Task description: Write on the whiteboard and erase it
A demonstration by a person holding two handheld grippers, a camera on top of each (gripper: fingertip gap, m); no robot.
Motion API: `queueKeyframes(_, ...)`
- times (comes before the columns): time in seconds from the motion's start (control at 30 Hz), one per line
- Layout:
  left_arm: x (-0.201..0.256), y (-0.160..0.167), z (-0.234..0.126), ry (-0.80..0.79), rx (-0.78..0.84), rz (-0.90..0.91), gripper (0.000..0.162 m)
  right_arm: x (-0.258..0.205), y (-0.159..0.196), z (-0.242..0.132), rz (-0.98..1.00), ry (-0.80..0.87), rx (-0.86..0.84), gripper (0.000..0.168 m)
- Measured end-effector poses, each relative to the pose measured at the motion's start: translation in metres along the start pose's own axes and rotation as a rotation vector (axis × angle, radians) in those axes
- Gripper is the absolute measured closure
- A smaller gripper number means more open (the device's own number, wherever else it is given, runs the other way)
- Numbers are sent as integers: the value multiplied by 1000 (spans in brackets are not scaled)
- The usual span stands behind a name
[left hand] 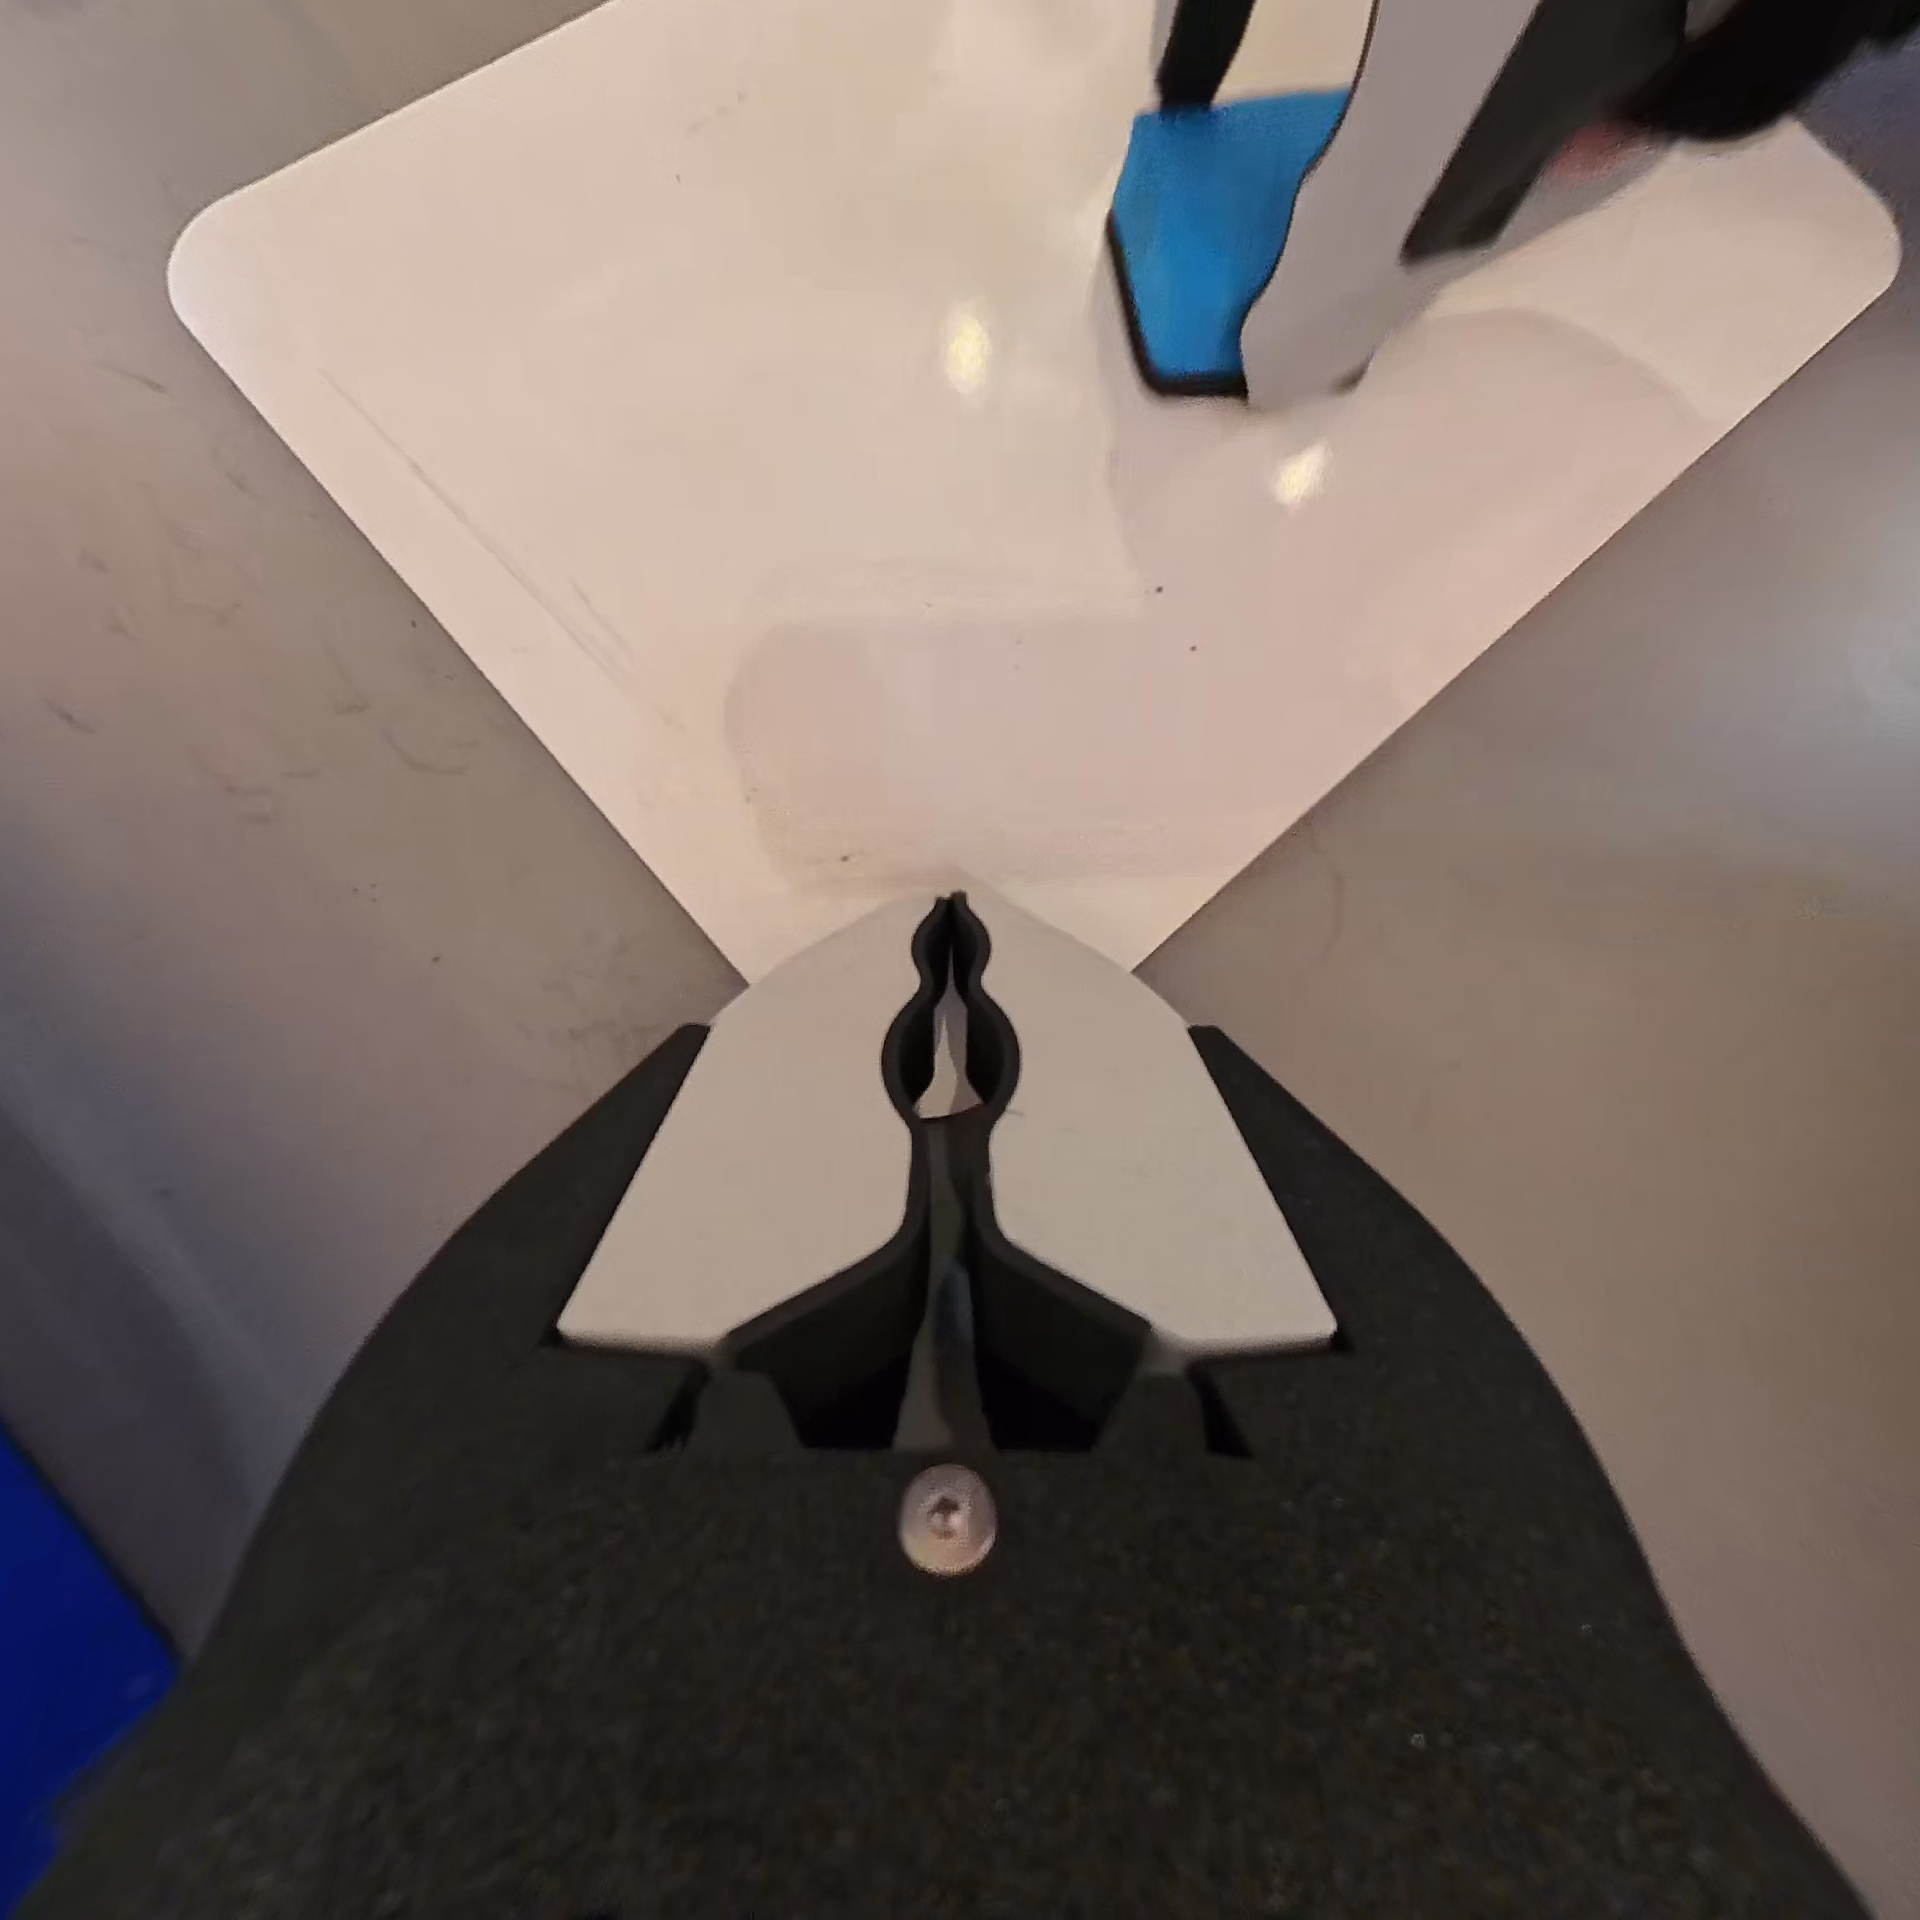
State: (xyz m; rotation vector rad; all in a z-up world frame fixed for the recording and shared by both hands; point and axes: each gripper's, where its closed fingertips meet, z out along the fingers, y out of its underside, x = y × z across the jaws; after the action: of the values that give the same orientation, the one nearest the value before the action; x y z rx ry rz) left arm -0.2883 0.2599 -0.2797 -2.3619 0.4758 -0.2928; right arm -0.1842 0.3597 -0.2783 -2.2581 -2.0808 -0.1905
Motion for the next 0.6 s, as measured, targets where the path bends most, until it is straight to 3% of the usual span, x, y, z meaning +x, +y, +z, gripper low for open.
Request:
queueKeyframes(0.13, 0, 0, 0, 0, 1, -1, 162, -59, -55, -11, -138, -34, 58, 116)
queueKeyframes(0.27, -1, 7, -7, -7, 11, -17, 162, -34, -82, -8, -81, -26, 39, 116)
queueKeyframes(0.43, -4, 8, -8, -25, 11, -19, 162, -21, -143, -9, -109, -18, 30, 116)
queueKeyframes(0.5, -5, 7, -7, -36, 9, -7, 162, -23, -137, -9, -117, -21, 31, 116)
queueKeyframes(0.6, -5, 6, -6, -33, 20, 1, 162, -38, -92, -9, -129, -20, 34, 116)
